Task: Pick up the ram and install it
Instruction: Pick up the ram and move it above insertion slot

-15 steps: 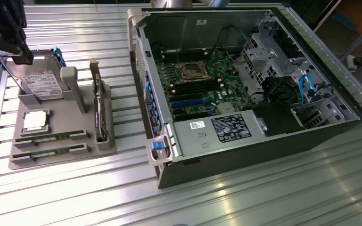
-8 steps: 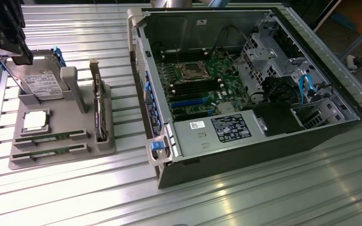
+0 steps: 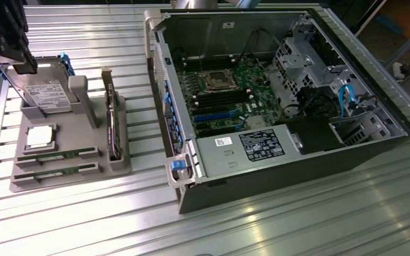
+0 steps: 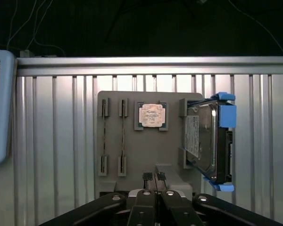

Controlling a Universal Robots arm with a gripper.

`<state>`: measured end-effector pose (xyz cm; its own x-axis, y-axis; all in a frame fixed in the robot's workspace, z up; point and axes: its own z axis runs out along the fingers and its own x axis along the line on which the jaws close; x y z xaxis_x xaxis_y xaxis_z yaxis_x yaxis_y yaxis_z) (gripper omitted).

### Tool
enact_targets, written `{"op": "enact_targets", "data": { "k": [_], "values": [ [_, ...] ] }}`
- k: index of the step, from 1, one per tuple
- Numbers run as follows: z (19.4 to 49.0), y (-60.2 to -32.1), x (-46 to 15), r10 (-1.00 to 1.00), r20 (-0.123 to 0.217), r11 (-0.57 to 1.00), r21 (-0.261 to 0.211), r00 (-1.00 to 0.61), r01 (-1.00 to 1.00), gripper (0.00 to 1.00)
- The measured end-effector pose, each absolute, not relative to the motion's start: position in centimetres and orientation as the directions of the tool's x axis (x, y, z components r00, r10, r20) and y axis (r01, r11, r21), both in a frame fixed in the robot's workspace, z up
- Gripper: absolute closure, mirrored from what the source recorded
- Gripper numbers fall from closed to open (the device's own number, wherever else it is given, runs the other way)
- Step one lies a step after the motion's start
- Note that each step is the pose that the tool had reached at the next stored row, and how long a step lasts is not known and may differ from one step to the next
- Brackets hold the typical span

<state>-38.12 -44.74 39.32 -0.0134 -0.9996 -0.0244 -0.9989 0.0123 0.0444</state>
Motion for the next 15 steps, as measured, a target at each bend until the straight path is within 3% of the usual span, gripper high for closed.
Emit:
{"op": "enact_targets", "data": {
  "k": [15],
  "values": [
    [39.31,-45.41,-38.12,-1.0,-0.024,0.012,0.044,-0.013,-0.999,0.89]
  ]
}}
